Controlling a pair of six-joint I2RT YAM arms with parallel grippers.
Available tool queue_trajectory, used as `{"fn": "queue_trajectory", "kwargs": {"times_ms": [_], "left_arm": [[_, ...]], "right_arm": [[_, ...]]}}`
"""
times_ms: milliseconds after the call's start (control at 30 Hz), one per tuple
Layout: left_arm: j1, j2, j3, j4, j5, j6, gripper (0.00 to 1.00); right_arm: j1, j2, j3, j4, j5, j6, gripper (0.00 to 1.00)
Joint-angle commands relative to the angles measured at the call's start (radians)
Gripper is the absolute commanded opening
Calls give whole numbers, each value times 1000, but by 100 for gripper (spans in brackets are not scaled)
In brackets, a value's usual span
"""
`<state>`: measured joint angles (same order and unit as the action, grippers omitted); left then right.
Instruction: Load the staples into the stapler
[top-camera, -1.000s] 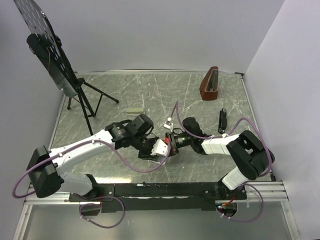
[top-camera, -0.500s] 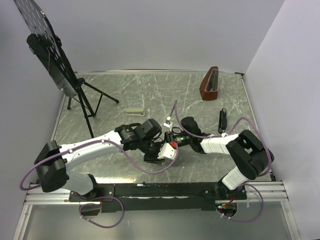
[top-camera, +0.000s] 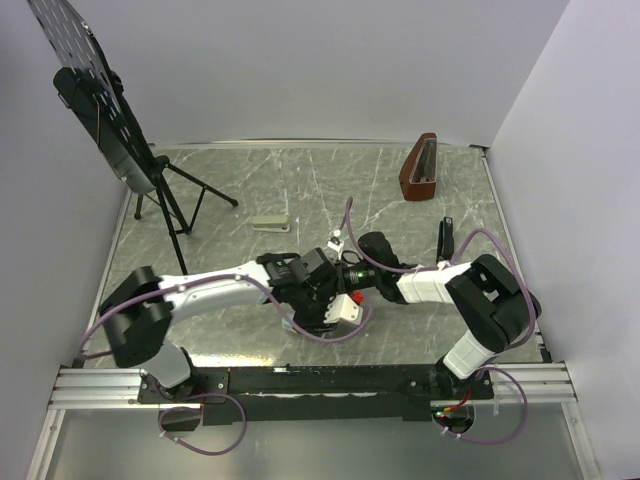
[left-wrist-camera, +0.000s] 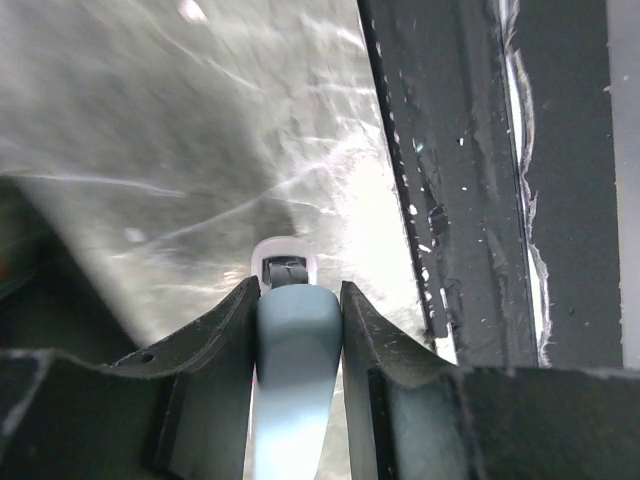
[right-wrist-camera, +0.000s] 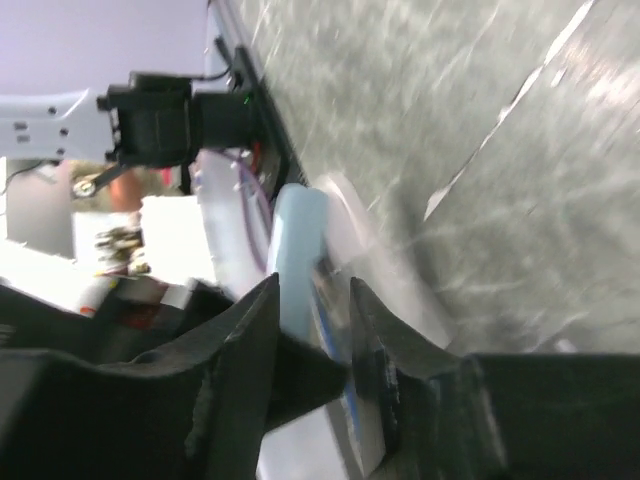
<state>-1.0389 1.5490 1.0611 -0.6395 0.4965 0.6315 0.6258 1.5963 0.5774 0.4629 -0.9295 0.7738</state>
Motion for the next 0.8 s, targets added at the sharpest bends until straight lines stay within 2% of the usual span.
{"fn": "queue_trajectory", "kwargs": {"times_ms": [0, 33, 167, 267, 367, 400, 467, 500, 567, 600, 767], "left_arm": [[-3, 72, 23, -8, -6, -46, 1], [2, 94, 23, -2, -10, -49, 1], [11, 131, 27, 8, -32, -55, 1], [22, 138, 20, 21, -44, -64, 6], [23, 131, 13, 35, -67, -73, 22], [23, 122, 11, 38, -72, -75, 31], [23, 111, 10, 49, -75, -82, 39], [23, 94, 8, 57, -81, -87, 50], [23, 68, -4, 72, -87, -101, 61], [23, 37, -9, 92, -96, -107, 70], [31, -87, -64, 181, -145, -168, 87]], "right_arm": [[-6, -21, 42, -27, 87, -83, 44], [-8, -28, 41, -53, 116, -93, 47], [-21, -50, 38, -135, 187, -154, 48], [-34, -82, 26, -173, 227, -183, 48], [-40, -130, 22, -234, 277, -221, 49], [-38, -159, 24, -253, 291, -234, 49], [-38, -186, 30, -291, 322, -261, 50], [-40, -218, 32, -329, 351, -272, 50], [-40, -249, 41, -369, 376, -303, 50], [-40, -281, 44, -415, 405, -312, 50], [-37, -357, 68, -552, 480, -376, 50]]}}
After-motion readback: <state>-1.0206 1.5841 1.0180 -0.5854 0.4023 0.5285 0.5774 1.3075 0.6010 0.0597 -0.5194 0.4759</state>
